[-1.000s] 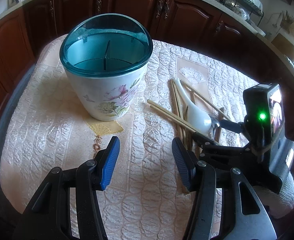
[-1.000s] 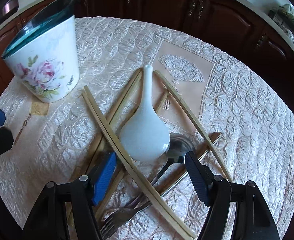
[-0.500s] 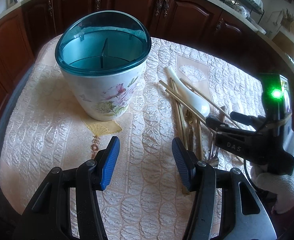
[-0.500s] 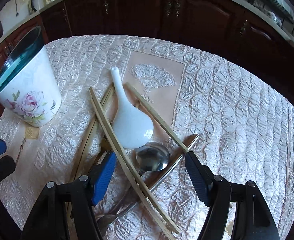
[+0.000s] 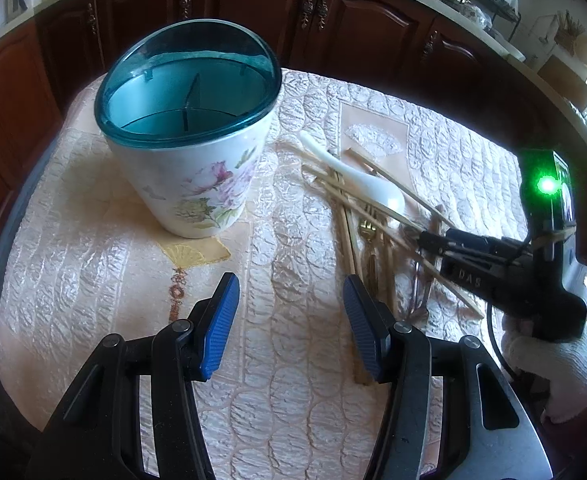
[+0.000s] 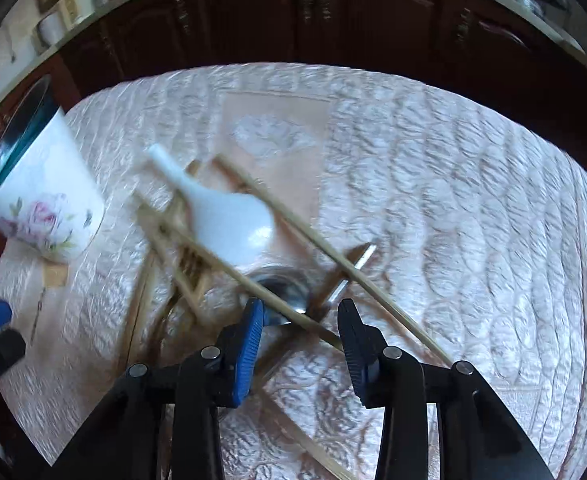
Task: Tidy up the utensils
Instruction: 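Lower the right tool toward the chopsticks while the left tool approaches them too, then close the right tool on a wooden chopstick while the left tool grasps another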
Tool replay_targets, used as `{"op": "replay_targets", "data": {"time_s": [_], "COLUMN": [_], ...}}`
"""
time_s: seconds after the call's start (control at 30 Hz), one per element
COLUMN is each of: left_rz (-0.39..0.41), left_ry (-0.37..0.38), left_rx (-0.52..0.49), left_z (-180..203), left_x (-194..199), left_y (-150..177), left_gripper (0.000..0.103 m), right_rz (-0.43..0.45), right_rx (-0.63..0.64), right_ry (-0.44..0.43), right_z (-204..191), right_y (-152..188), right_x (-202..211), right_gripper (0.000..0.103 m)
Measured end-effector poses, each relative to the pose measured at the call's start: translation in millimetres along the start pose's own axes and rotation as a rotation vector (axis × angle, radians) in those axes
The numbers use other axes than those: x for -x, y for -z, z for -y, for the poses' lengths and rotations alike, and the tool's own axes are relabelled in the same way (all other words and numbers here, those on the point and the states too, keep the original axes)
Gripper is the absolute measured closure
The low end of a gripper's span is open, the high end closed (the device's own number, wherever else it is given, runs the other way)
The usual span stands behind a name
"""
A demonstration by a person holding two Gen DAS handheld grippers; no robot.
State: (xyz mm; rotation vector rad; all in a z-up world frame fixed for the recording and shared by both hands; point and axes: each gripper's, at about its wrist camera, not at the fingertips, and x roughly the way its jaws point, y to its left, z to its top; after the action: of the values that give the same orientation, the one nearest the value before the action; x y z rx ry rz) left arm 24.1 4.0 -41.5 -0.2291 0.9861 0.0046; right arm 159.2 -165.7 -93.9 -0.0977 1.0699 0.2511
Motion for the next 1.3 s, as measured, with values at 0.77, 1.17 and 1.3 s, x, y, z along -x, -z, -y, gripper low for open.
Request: {"op": "replay_targets", "data": {"time_s": [0.77,1.17,1.3], "left_rz": [-0.063,-0.105,-0.109], "left_ry": [0.071,0.074,0.035], "left_rx": [-0.034,0.065,0.094], "left_z": [21.8,37.4,42.1], "left_x": [-29.9,-64.9,-78.8], "left_y": [-8.9,-37.6,-47.7], "left_gripper": [0.05,0.05,0.05], "right_rz": [-0.002,-0.015,-0.041], "right_rx": [0.139,0.018,0.04], "right_ry": [-0.173,-0.235,-0.245], "right_z": [5.8,57.8,59.7], "right_y": [-3.2,15.1,25.2], "right_x": [14.9,46.4,50.5], "right_gripper": [0.097,0.098,0.098]}}
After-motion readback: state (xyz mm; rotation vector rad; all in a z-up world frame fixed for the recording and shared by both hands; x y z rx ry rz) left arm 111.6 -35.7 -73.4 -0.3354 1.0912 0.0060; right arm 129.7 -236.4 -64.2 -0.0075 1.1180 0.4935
